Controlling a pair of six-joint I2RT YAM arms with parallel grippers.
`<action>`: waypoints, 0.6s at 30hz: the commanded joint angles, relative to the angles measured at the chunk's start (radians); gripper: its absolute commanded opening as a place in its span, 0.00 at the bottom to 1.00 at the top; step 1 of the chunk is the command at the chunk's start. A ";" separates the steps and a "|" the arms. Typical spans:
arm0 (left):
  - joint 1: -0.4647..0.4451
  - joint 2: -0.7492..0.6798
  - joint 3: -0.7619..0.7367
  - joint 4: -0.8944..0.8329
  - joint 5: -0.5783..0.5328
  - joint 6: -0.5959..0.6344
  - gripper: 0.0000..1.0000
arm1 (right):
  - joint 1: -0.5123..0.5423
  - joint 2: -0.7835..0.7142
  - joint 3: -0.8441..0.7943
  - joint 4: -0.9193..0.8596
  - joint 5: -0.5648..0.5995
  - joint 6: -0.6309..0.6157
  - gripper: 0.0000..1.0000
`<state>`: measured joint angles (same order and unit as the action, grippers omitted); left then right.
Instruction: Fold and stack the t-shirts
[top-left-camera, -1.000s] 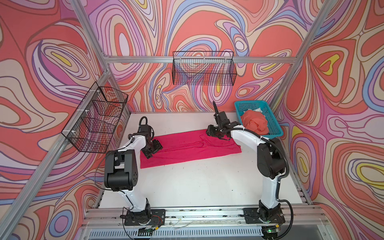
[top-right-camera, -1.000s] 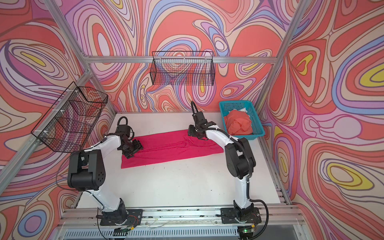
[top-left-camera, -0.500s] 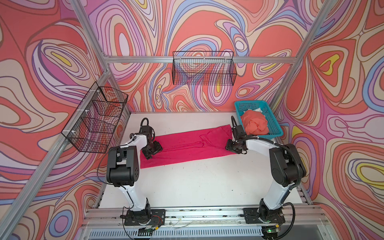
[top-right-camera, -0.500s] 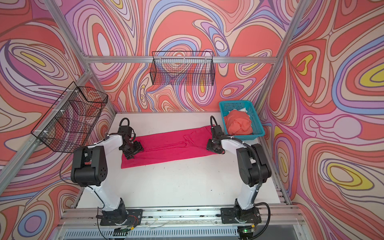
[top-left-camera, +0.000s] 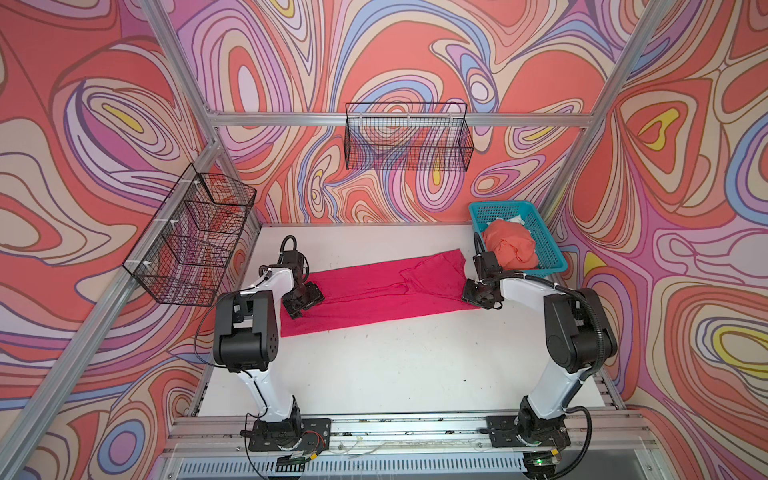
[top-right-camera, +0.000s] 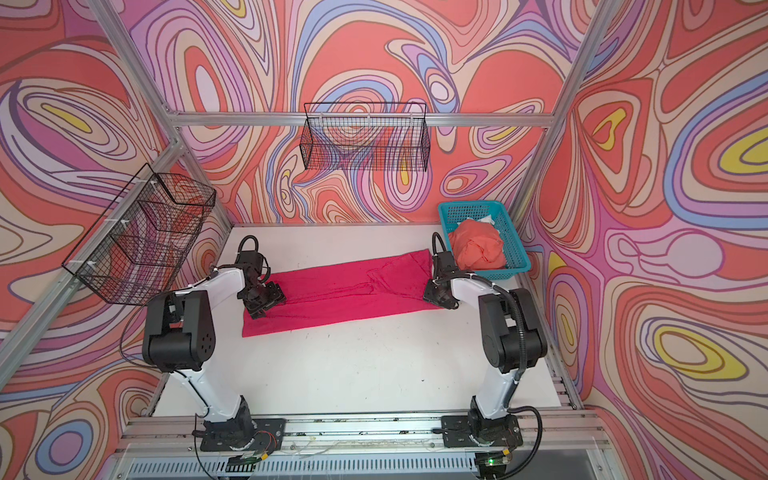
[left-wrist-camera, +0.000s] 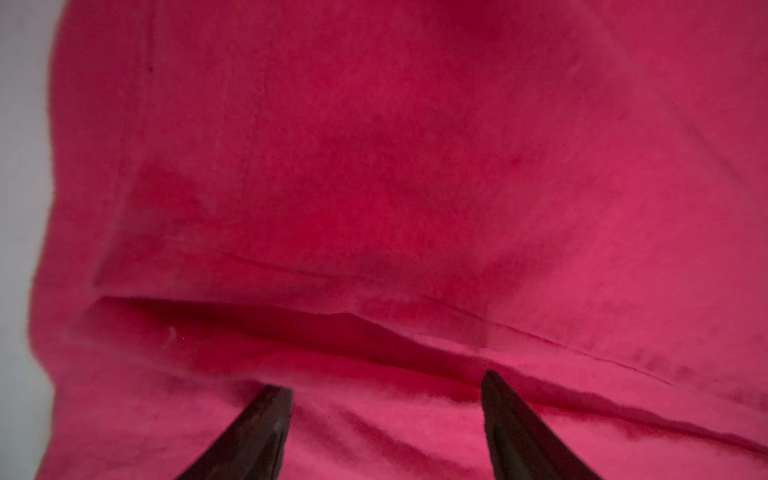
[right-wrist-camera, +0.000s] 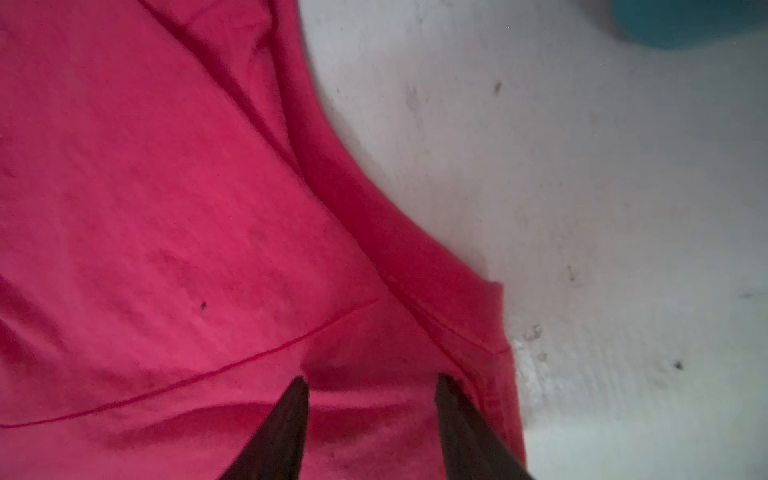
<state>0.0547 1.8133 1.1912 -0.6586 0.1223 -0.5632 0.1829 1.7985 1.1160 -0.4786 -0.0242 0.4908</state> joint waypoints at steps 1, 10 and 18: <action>-0.025 -0.058 0.114 -0.067 -0.053 0.063 0.75 | 0.056 -0.031 0.105 -0.060 0.022 -0.010 0.54; -0.027 0.134 0.266 -0.030 0.012 0.093 0.72 | 0.167 0.044 0.182 -0.044 0.021 0.041 0.54; -0.021 0.234 0.273 -0.088 -0.003 0.081 0.71 | 0.173 0.132 0.135 0.006 0.020 0.052 0.54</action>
<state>0.0269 2.0449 1.4765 -0.6788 0.1234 -0.4831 0.3565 1.8942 1.2667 -0.4931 -0.0147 0.5270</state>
